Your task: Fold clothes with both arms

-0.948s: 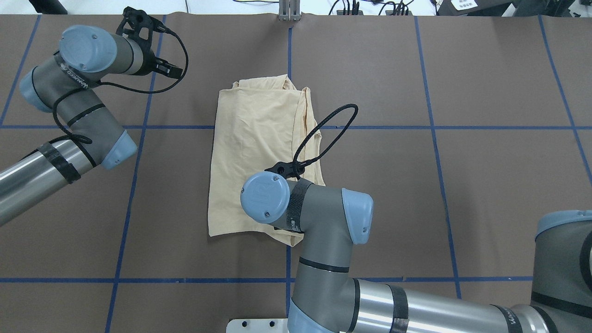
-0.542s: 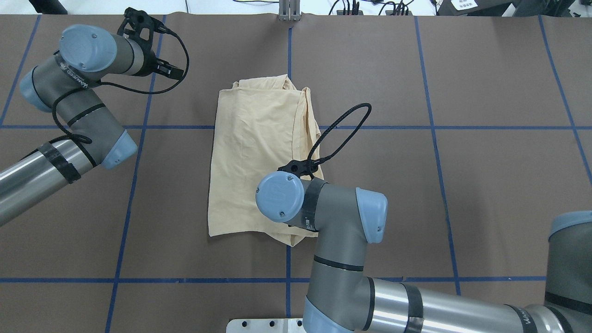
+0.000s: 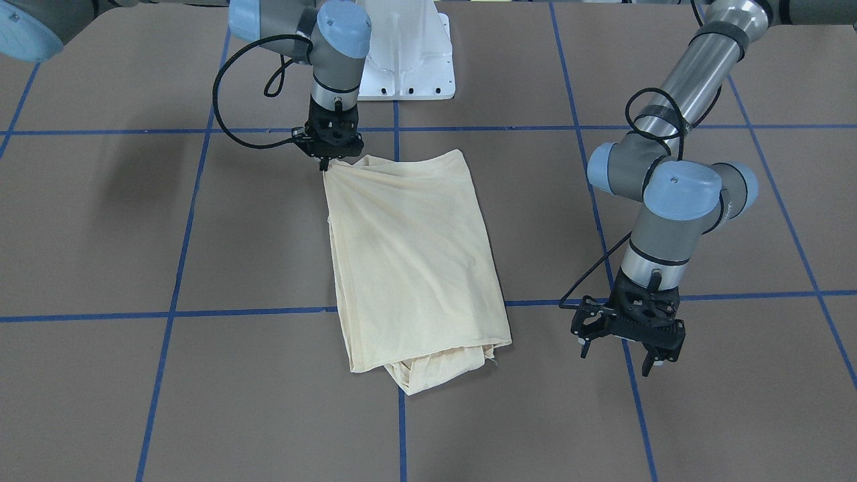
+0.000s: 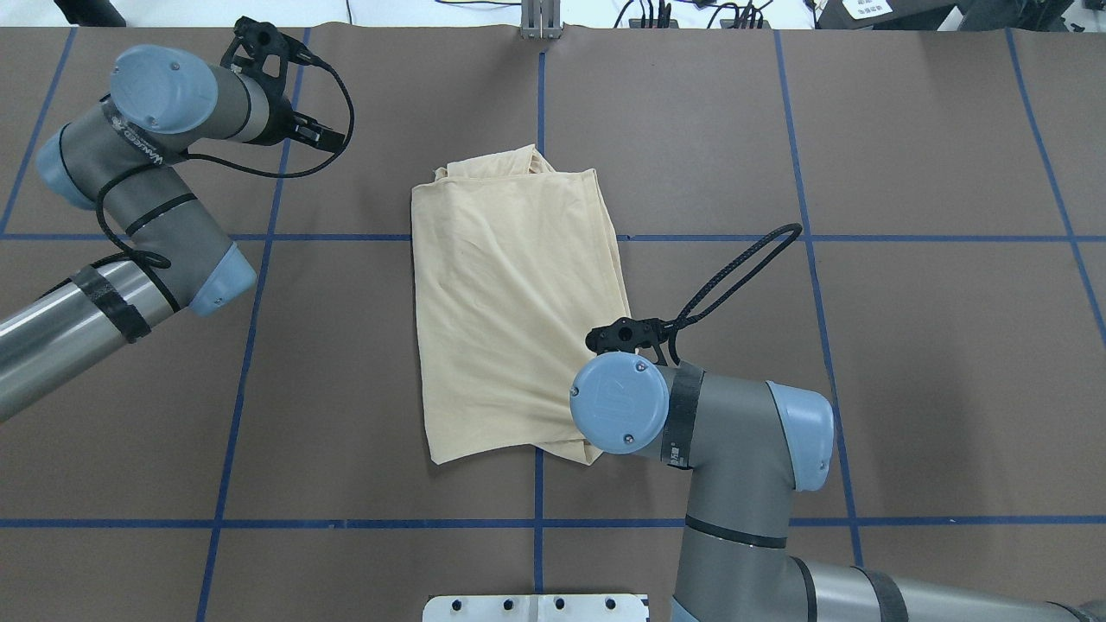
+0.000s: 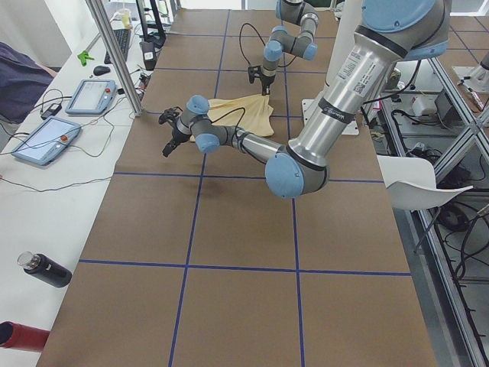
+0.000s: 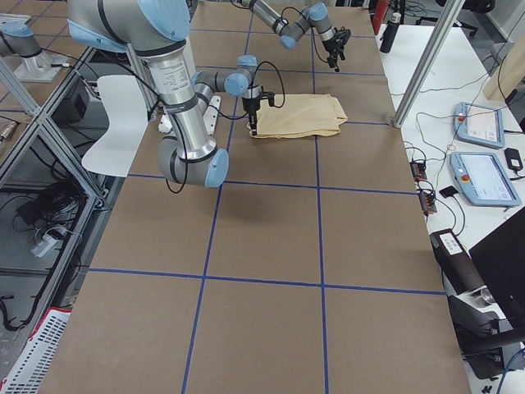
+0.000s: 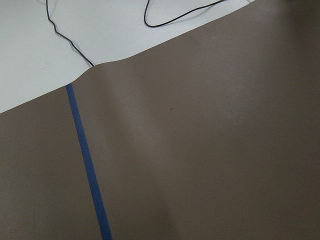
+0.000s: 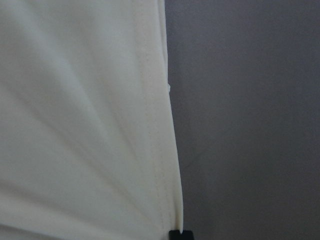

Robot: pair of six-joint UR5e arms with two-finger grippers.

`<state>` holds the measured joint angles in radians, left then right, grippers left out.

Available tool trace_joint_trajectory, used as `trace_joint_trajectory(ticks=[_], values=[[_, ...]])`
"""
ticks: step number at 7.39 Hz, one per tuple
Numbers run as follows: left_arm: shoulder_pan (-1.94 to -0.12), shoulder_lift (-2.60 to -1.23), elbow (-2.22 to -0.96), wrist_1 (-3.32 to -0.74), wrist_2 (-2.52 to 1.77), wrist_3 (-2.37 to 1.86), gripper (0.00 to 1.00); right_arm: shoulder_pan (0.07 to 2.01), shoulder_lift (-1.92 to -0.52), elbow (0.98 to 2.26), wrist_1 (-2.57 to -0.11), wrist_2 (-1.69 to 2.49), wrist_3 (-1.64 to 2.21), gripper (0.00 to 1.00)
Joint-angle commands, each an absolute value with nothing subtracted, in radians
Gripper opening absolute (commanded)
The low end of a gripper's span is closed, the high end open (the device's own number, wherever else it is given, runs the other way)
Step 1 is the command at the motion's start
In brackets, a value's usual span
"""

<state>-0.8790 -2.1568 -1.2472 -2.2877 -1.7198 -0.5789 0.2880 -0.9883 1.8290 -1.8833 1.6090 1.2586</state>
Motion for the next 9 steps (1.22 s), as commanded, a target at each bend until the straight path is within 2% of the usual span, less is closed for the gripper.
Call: trace_joint_trajectory(ticks=[1,3,5,6,8,9], values=[[-0.879,-2.158,-1.249,-2.287,-1.723,-0.577,1.00,0.302,-0.983,1.838,-1.864,1.594,1.287,1.00],[-0.885,-2.154,-1.305,-2.275,-1.816,-0.581,1.00,0.436,-0.979,1.882,-1.816,1.647,1.206,1.00],[-0.884,-2.036,-1.484,-2.251,-1.882,-0.665,1.00,0.630,-1.017,1.975,-1.806,1.822,1.048,1.00],[-0.882,-2.005,-1.619,-2.133,-1.910,-0.734,1.00,0.685,-1.096,2.018,-1.742,1.866,1.001,1.00],[-0.788,-1.878,-1.908,-1.993,-1.907,-0.913,1.00,0.774,-1.358,2.034,-1.390,1.977,0.991,1.00],[-0.697,-1.855,-1.968,-1.997,-1.879,-1.086,1.00,0.810,-1.437,2.036,-1.341,1.996,0.977,1.00]])
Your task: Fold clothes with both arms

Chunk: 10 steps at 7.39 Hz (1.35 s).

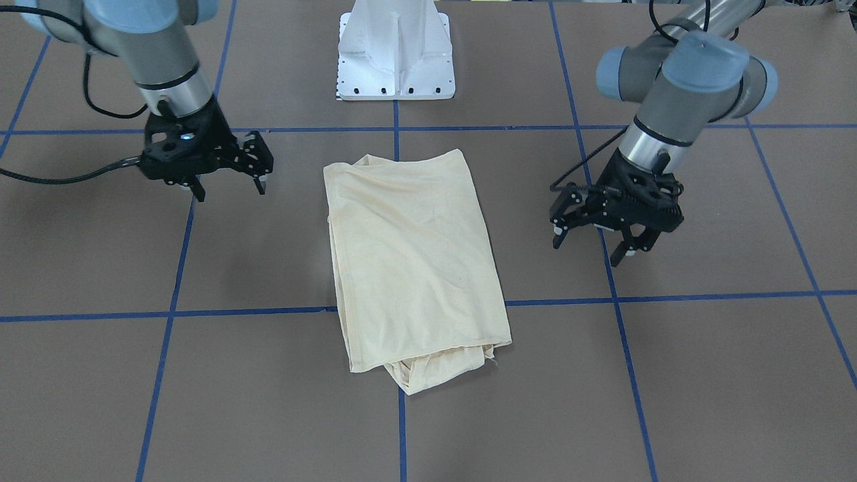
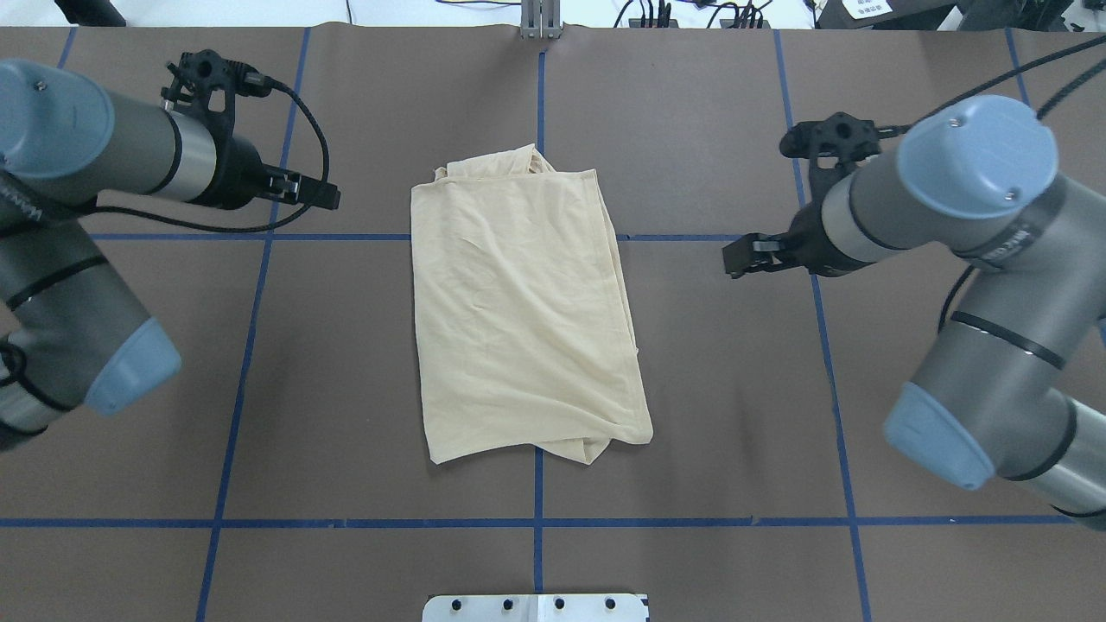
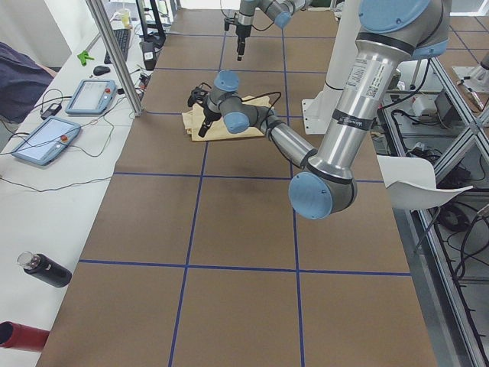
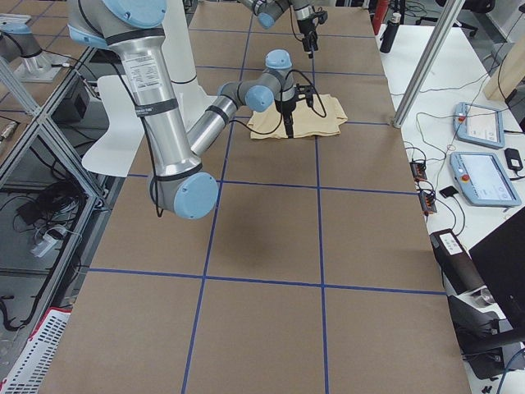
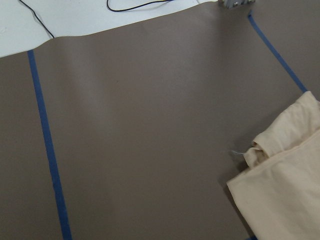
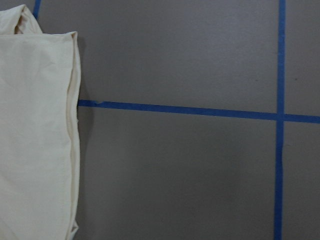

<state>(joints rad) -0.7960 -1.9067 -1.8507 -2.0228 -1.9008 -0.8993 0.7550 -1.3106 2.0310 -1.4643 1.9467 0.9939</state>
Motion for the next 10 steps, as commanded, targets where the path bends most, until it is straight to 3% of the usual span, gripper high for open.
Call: trace_joint_trajectory(ticks=[1,5,6,8,10], values=[[-0.595,-1.855,-1.973,-1.997,-1.788,-1.227,1.00,0.827,-1.481,2.034,-1.335,1.982,0.953,1.00],[-0.269,-1.858,-1.942,-1.993,-1.543,-1.632,0.99,0.861,-1.503,2.040,-1.335,1.977,0.982,1.00],[-0.229,-1.859,-1.918,-1.993,-1.542,-1.678,0.89,0.861,-1.502,2.040,-1.335,1.977,0.982,1.00],[-0.218,-1.868,-1.904,-1.993,-1.546,-1.680,0.54,0.859,-1.500,2.040,-1.335,1.977,0.982,1.00],[-0.218,-1.884,-1.901,-1.993,-1.549,-1.669,0.53,0.859,-1.499,2.040,-1.335,1.977,0.982,1.00]])
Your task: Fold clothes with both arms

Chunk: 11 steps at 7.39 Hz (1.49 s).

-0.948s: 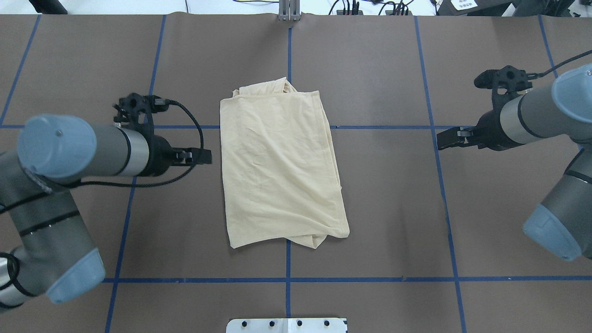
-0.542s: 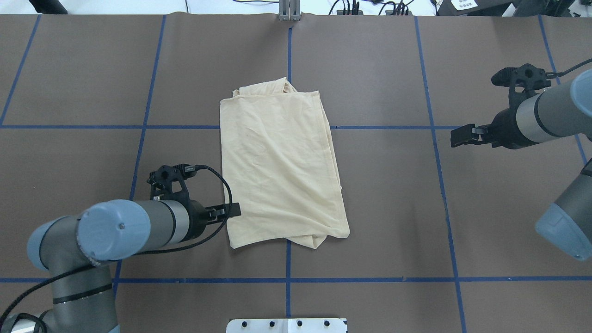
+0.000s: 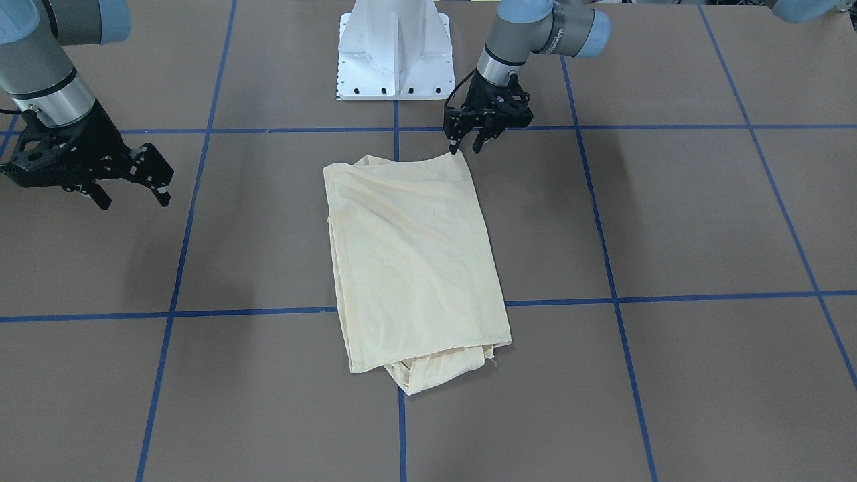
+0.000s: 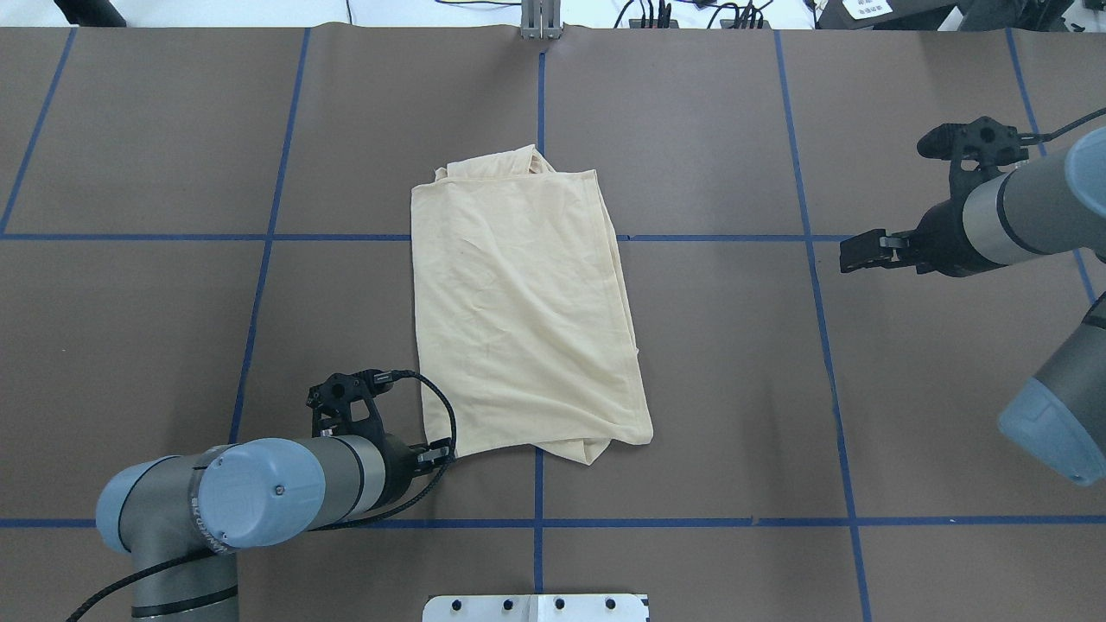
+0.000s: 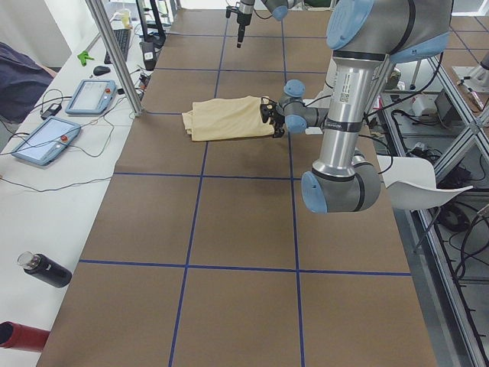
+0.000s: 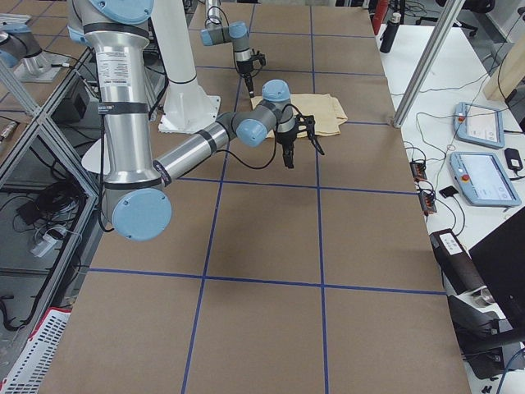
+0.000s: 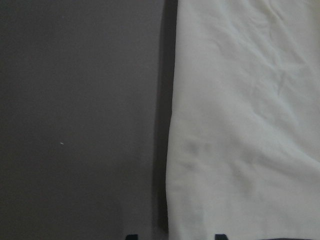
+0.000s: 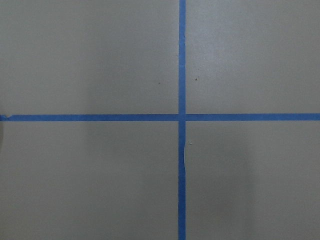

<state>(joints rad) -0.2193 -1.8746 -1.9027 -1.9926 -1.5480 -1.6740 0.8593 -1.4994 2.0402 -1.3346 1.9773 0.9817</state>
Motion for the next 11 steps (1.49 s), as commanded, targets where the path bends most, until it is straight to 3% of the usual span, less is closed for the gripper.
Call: trace_joint_trajectory(ticks=[1,11], values=[[-0.219,-1.888,-1.902,-1.993,-1.549,-1.667,0.53,0.859,-1.499,2.040,-1.335,1.979,0.982,1.00],[-0.229,-1.917,-1.852,-1.991,-1.546,-1.628,0.50,0.859,-1.493,2.039,-1.335,1.977,0.982,1.00]])
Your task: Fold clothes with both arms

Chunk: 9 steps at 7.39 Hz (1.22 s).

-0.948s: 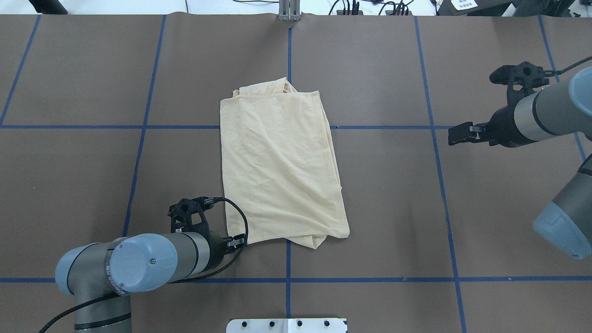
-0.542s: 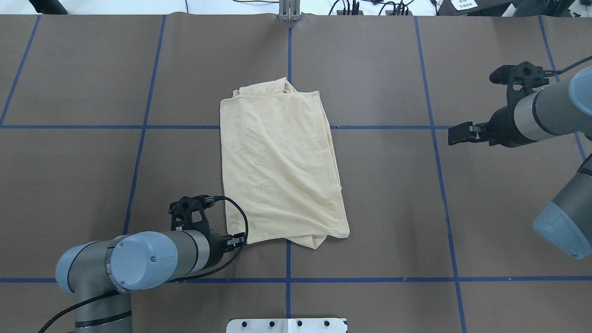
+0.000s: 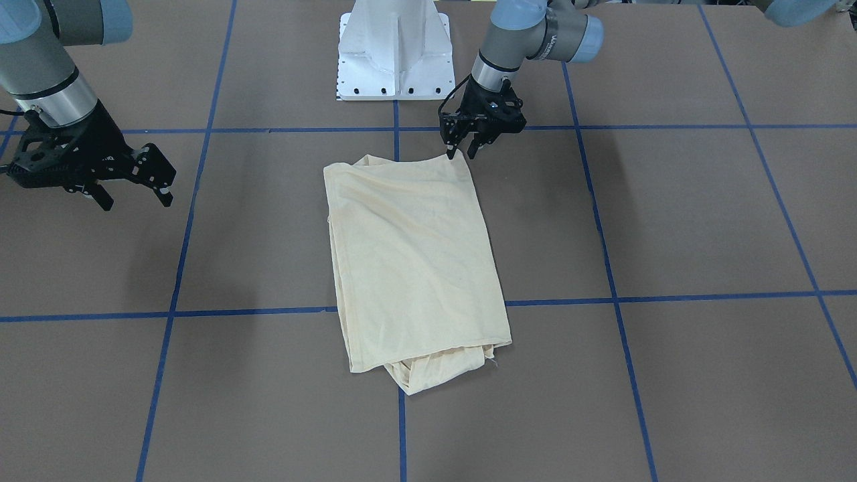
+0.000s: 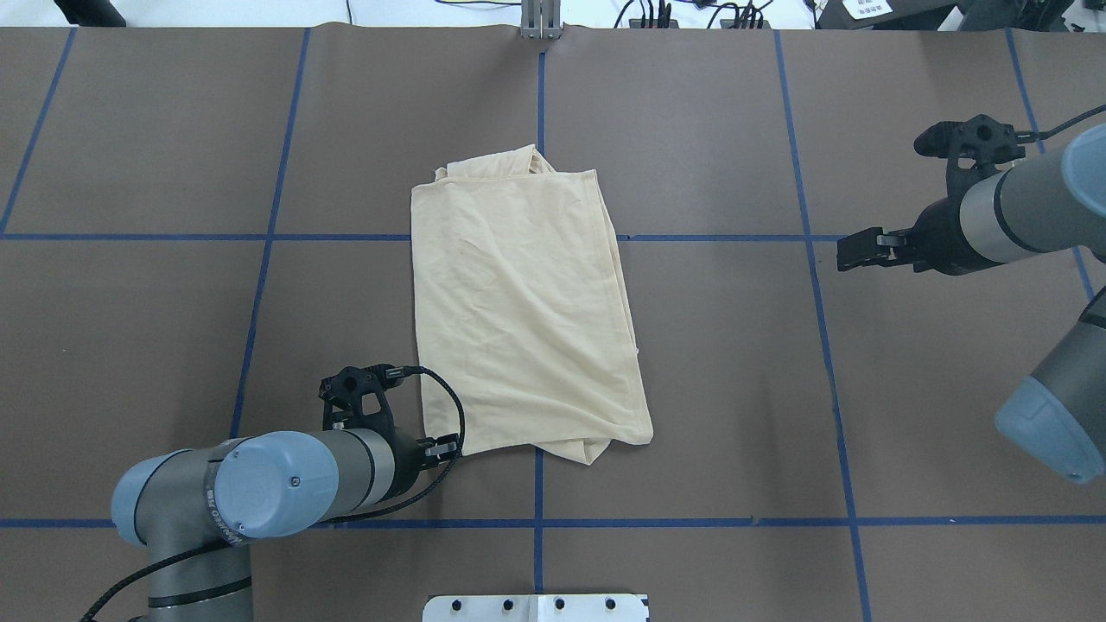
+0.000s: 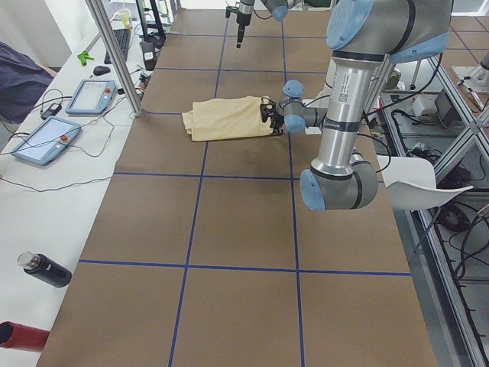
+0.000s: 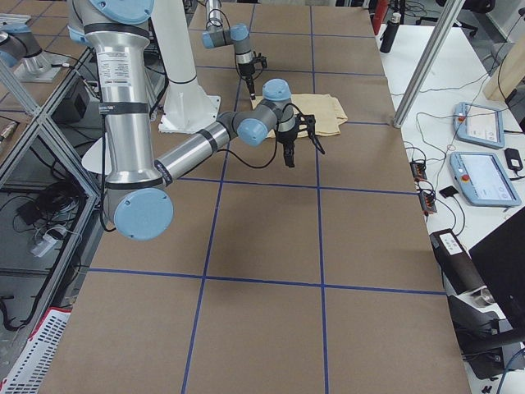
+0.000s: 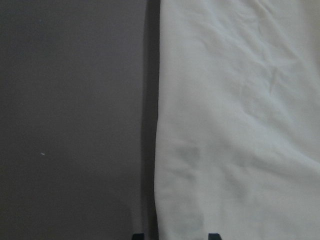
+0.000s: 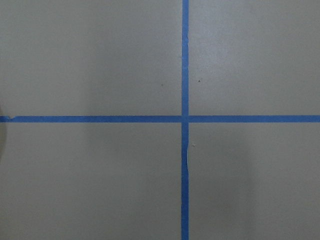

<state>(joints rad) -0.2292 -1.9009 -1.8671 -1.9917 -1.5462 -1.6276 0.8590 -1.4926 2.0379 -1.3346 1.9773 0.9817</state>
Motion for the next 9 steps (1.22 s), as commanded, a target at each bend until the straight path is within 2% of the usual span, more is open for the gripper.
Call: trace_joint_trajectory(ticks=[1,2,3,4,6,9], values=[[-0.229,-1.927,-1.838,-1.991,-1.546,-1.628,0.49,0.859,-1.493,2.039,-1.335,1.977,0.982,1.00],[-0.230,-1.931,-1.838,-1.991,-1.546,-1.629,0.33,0.859,-1.493,2.040,-1.335,1.977,0.982,1.00],[-0.233,-1.931,-1.839,-1.991,-1.545,-1.629,0.09,0.859,-1.493,2.042,-1.335,1.977,0.982,1.00],[-0.239,-1.930,-1.844,-1.991,-1.546,-1.628,0.00,0.859,-1.493,2.042,-1.335,1.977,0.982,1.00],[-0.256,-1.930,-1.851,-1.990,-1.549,-1.628,0.00,0.853,-1.458,2.042,-1.335,1.971,1.058,1.00],[-0.259,-1.930,-1.859,-1.990,-1.549,-1.629,0.00,0.555,-1.301,2.027,-1.357,1.696,1.549,0.96]])
